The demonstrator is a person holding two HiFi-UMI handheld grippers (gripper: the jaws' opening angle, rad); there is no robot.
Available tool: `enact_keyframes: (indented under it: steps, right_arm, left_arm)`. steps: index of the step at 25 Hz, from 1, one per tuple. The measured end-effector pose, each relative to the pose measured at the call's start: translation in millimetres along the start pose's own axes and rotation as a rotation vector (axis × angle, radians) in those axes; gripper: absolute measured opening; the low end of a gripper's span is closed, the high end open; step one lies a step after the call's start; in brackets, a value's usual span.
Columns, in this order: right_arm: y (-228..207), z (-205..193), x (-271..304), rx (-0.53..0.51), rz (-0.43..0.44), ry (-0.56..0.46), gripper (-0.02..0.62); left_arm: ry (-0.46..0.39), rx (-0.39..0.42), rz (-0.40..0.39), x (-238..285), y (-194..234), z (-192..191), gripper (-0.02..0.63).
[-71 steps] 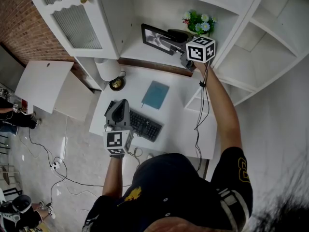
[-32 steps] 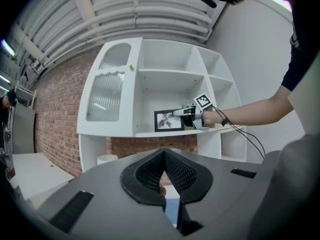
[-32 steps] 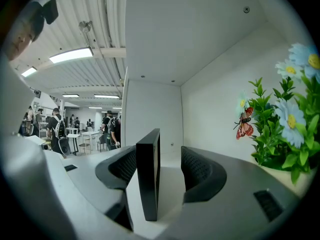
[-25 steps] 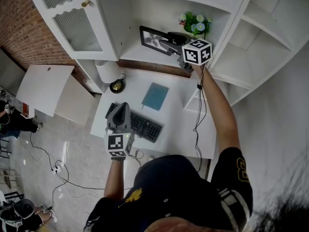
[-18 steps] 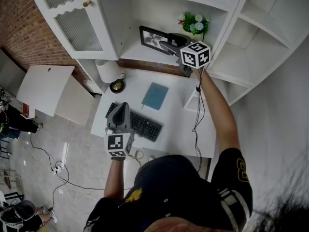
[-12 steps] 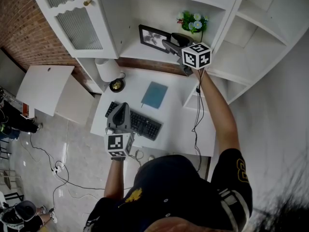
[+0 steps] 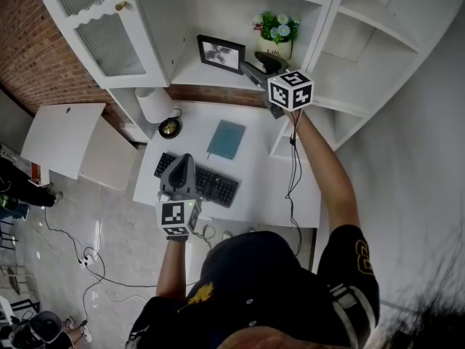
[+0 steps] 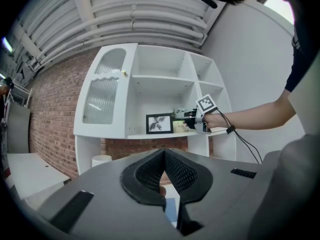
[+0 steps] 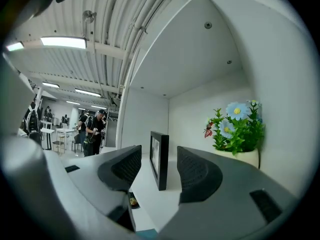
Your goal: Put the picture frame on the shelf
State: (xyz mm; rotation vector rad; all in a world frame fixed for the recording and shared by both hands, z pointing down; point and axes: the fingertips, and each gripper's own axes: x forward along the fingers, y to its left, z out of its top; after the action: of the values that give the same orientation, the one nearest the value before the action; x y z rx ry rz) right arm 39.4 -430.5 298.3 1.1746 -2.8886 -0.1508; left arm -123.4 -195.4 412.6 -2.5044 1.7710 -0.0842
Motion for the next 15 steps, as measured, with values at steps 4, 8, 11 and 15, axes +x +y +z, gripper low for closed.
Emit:
enact_keyframes:
  steps: [4,8,11,15]
  right_arm:
    - [4,0,-12,-0.003,-0.006,-0.005,0.217]
    - [10,3,-27,0.009,-0.024,-0.032,0.192]
    - [17,9,-40,0.031,-0.022,-0.061,0.177]
    - [36,15,-63,0.013,0.013,-0.063,0.173]
  left_arm:
    - [-0.004,0.006,-0.018,2,-8,1,0.017]
    - [-0.002,0.003,-0.025,2,-9,1,0.017]
    - [0.016,-0.019,-0.017,1,-7,-3,0.017]
    - [0.000,-0.016,-0.009,-1,-1,1,0.017]
